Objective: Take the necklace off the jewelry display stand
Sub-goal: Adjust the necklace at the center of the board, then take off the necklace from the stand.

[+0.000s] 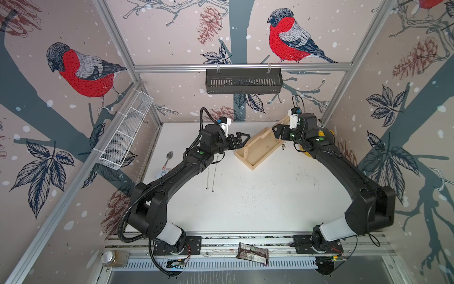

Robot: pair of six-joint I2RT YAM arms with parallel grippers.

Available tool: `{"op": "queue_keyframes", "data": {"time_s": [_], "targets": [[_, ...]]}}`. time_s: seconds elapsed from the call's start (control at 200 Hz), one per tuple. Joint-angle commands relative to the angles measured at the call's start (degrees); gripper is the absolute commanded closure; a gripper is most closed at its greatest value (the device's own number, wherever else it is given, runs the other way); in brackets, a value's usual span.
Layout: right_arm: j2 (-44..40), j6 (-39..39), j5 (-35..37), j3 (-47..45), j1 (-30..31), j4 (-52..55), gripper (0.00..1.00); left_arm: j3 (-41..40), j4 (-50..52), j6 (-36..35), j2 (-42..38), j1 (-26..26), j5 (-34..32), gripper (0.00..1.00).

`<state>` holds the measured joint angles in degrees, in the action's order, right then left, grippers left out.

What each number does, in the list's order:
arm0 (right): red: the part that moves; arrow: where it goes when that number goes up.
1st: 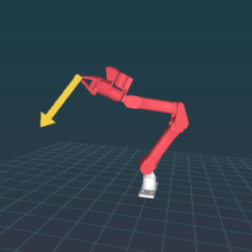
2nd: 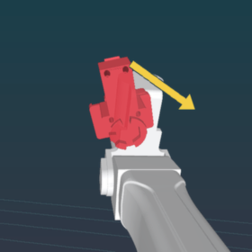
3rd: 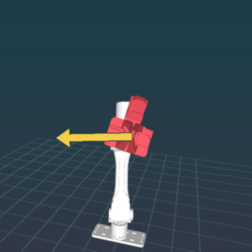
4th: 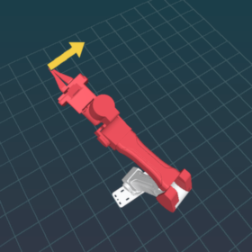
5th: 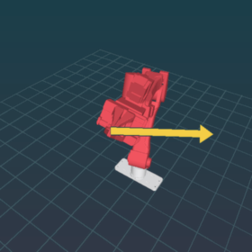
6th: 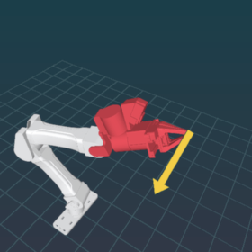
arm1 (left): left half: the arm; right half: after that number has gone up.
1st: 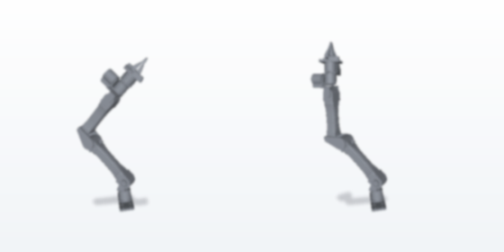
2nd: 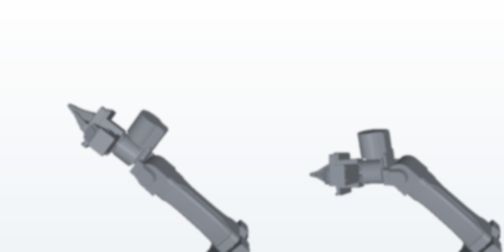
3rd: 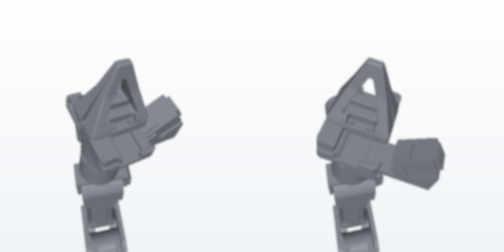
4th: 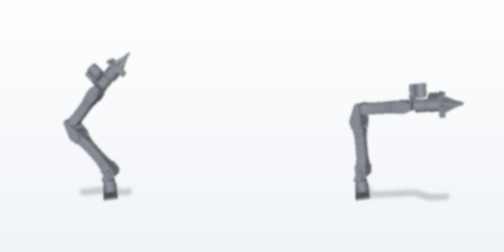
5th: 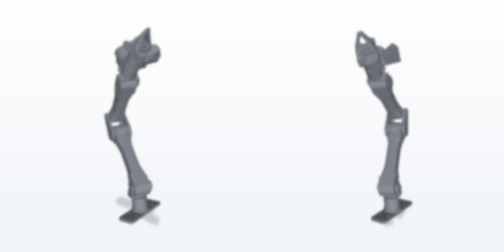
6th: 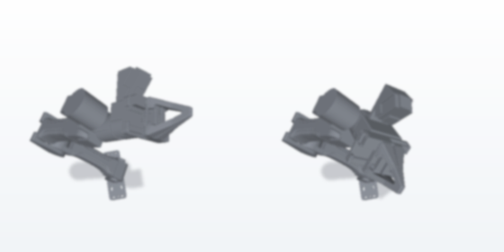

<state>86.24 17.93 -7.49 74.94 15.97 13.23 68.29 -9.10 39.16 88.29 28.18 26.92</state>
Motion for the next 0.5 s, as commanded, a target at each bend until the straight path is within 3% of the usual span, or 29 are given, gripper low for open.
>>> {"op": "queue_keyframes", "data": {"time_s": [0.0,0.32,0.495], "targets": [[0.32,-0.11,-0.43,-0.93,0.05,-3.43,0.11,3.55,1.3,1.53,1.93,0.03,0.32,0.03],[-1.31,-1.24,1.25,-3.87,-0.06,-3.81,0.24,8.44,-1.61,3.31,8.29,1.25,4.64,0.03],[-0.4,-2.13,2.66,-3.85,-0.06,-3.96,0.4,10.63,0.09,3.52,10.67,1.65,5.34,0.03]]}}
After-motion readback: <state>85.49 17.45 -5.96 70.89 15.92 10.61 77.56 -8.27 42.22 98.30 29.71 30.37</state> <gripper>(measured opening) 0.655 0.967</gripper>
